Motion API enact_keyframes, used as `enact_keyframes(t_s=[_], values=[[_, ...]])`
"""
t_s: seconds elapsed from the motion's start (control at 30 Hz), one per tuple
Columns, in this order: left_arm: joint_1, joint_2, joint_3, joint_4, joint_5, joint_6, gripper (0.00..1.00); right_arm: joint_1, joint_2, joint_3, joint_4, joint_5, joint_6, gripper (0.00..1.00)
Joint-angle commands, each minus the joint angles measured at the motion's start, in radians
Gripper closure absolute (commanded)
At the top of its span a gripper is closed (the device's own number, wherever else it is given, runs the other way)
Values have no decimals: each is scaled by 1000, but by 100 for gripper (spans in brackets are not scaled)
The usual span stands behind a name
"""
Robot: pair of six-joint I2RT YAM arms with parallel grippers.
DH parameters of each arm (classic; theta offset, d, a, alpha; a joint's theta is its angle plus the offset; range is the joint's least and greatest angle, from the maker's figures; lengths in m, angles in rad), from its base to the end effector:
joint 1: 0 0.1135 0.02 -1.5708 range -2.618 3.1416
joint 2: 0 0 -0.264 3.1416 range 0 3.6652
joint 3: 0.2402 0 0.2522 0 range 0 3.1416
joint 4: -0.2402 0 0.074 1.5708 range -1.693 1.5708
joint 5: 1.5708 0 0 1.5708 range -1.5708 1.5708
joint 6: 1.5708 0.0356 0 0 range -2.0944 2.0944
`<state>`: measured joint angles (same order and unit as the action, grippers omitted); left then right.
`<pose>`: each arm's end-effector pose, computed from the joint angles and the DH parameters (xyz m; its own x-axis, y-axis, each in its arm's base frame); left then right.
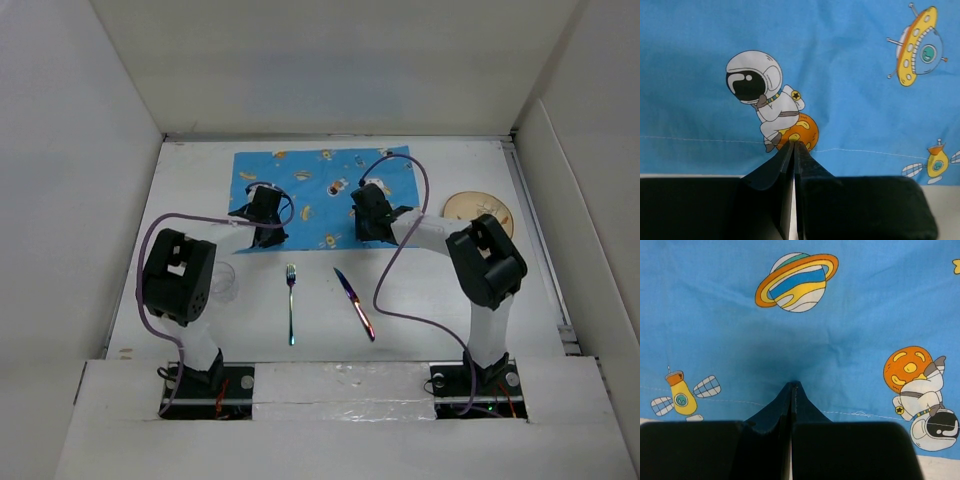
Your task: Set the dinner table for one person
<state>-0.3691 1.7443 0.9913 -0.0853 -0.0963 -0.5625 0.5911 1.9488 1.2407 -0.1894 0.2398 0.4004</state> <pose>0.3356 -0.1262 0.1684 -0.7461 -0.2805 -0.6038 -0.1167 0.9480 -0.2962 0.3453 0.2216 0.1602 -0.7608 -0.0546 -0.6466 -0.1322 0.9886 0.0721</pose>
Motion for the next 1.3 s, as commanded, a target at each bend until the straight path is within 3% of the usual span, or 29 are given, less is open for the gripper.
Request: enact_keyframes(t_s=[0.0, 0.3, 0.5, 0.77, 0.93, 1.03, 1.17, 1.23, 1.27], values=[[-47, -14, -48, -33, -49, -16, 97, 21, -19, -81, -28, 3, 28, 100], [-68, -178, -241, -13, -83, -56, 95, 65, -119, -237, 19, 18, 64, 100], [-68, -232, -293, -14, -115, -79, 95, 98, -174, -276, -7, 46, 80, 100], [-68, -264, -267, -19, -118, -85, 94, 118, -217, -276, -30, 76, 89, 100], [-68, -403, -232, -54, -95, -91, 94, 53, -293, -199, -85, 73, 42, 100], [-68, -504, -189, -90, -88, -89, 90, 0, -362, -172, -81, 29, 23, 92], [-68, -624, -96, -126, -43, -53, 80, -115, -545, -210, -44, -22, 38, 60], [-68, -702, -39, -142, 10, -13, 76, -228, -618, -289, -21, -30, 83, 52], [-68, -735, 1, -154, 32, 4, 75, -273, -696, -326, 19, -31, 115, 43]])
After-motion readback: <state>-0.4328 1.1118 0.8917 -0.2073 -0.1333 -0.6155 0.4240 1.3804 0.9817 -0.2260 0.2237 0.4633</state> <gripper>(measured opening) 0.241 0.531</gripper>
